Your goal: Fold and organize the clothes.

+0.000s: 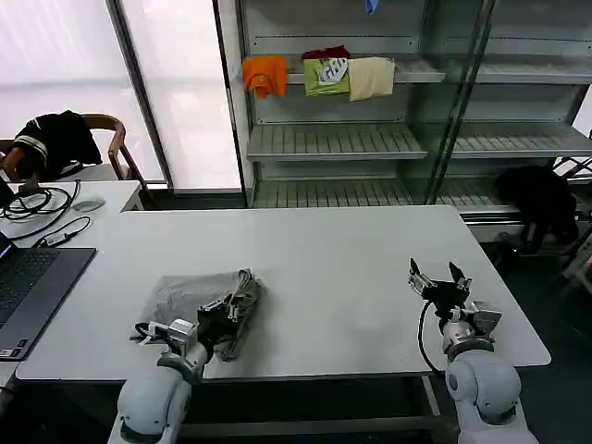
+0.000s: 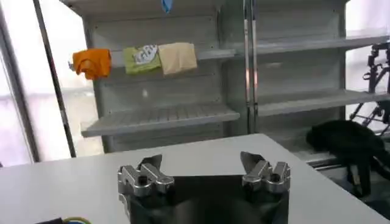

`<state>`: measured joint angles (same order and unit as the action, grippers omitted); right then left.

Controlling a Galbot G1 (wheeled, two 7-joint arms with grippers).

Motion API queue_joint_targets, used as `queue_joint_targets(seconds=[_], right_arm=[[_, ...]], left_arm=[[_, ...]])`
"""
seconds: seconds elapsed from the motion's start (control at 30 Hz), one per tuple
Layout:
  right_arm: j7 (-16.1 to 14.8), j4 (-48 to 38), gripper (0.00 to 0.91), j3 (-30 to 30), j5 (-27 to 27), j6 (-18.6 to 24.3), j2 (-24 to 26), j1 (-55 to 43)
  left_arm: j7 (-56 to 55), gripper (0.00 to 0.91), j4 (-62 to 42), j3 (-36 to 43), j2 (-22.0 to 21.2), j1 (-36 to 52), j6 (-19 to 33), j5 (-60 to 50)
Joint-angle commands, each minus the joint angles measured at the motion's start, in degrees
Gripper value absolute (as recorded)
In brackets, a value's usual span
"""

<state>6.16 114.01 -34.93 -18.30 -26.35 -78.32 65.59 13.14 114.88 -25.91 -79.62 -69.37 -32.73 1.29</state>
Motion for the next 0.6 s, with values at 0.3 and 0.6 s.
queue_joint_targets(seconds=[0.3, 0.6], right_arm=[[-0.13, -0.49, 0.907, -0.13, 0.24, 0.21, -0.33, 0.11], [-0.23, -0.22, 0.907, 0.44, 0.19, 0.04, -0.2, -0.14]], left_arm=[[-4.05, 0.907, 15.79, -0.84, -0.01, -2.61, -0.36, 8.02], [0.7, 0.907, -4.24, -28.26, 14.31, -0.66, 2.27, 22.72]])
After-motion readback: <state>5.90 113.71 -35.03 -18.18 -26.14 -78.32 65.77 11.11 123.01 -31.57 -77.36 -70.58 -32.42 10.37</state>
